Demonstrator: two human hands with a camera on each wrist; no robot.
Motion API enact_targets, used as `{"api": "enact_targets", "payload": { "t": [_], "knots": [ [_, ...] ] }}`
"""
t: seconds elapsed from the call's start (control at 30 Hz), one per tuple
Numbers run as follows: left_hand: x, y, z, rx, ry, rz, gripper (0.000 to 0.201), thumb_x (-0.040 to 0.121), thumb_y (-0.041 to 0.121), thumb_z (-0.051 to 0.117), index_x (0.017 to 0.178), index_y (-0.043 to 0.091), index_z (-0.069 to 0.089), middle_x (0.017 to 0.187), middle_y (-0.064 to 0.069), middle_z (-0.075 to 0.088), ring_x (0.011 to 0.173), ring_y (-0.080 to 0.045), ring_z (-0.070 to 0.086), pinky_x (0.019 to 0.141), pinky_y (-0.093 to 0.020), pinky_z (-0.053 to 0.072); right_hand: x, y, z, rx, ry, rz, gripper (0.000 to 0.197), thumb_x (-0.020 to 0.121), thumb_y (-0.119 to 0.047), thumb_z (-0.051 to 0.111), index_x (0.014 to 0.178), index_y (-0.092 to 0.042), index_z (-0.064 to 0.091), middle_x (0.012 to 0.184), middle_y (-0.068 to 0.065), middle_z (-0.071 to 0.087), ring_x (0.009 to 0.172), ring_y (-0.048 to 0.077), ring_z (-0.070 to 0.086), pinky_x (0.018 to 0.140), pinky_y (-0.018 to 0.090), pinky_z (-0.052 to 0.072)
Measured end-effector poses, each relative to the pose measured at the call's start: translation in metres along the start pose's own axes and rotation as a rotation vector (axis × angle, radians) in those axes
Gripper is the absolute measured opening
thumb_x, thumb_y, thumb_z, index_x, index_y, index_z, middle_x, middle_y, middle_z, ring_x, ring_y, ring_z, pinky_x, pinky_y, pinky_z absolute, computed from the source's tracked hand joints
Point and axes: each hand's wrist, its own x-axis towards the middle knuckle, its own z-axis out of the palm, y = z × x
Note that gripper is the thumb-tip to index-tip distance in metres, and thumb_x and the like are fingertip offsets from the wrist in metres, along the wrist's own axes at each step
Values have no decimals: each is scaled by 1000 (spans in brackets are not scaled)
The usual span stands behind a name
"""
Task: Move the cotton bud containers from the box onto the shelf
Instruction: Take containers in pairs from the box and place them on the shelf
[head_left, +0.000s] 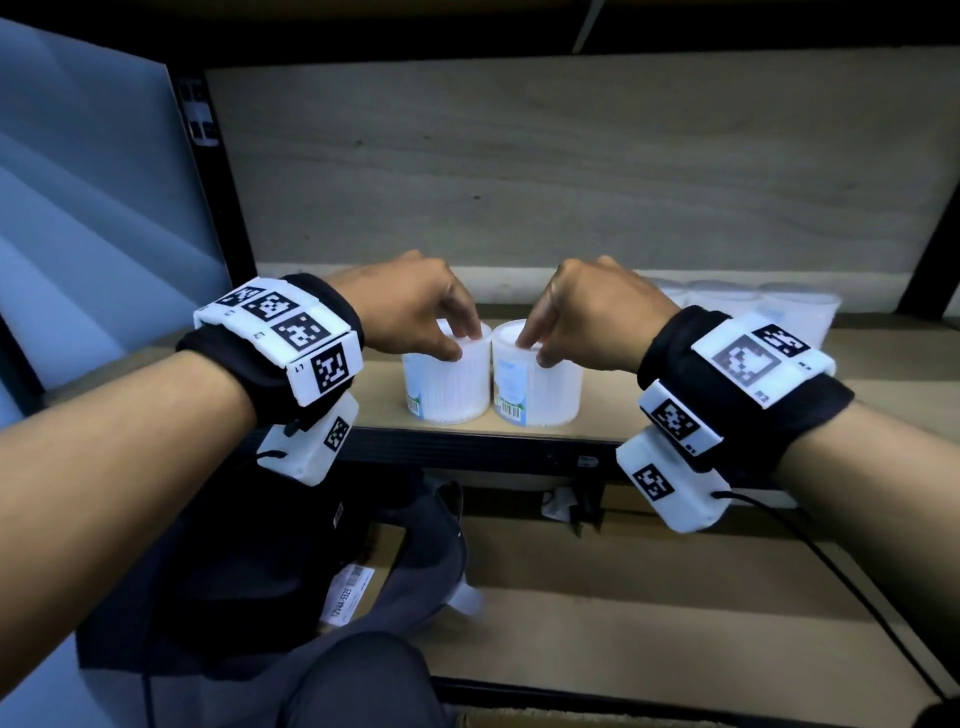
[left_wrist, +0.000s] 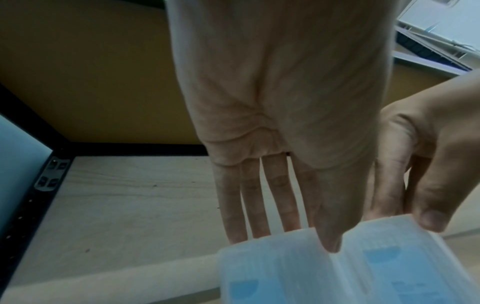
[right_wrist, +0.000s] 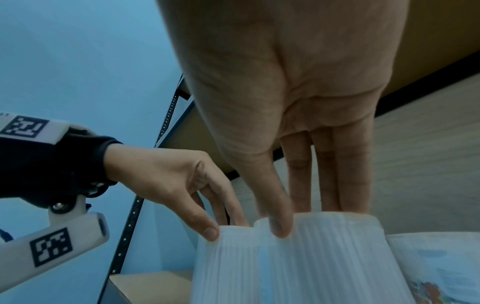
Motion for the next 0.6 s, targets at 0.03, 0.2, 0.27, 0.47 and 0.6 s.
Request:
{"api": "enact_targets", "payload": {
  "t": [0.03,0.2,0.27,0.47,0.6],
  "knots": [
    [0,-1,0,-2,-5,-2,26,81,29,77,106,39,74,101,23,72,75,21,52,83,-26,53,2,-1,0,-5,-7,11,22,74,-17,84,86,-35,80,95,-9,73,93,12,64,74,23,47],
    [5,-4,-2,6,-35,-19,27,81,32,77,107,38,74,98,26,71,77,17,53,85,-29,53,9,-3,-3,-7,-61,51,19,71,-24,87,84,-36,80,93,-13,74,98,11,62,75,25,44],
    [8,-4,-2,24,-41,-40,27,82,33,77,108,38,75,84,31,65,79,9,56,81,-25,50,14,-3,-3,-19,-75,47,18,72,-24,86,84,-36,80,96,-10,74,104,11,58,80,26,44],
    [18,-14,1,43,-30,-50,28,81,32,78,107,37,76,90,20,70,86,-1,58,77,-22,44,34,-5,2,-52,-76,49,19,72,-23,86,86,-34,79,100,-9,73,118,15,49,100,33,45],
    [27,-24,5,24,-24,-86,28,80,30,79,107,37,76,81,22,62,86,-4,58,80,-25,48,48,-5,7,-61,-79,40,17,72,-22,87,84,-32,79,94,-10,72,115,13,49,99,36,48]
  ]
}}
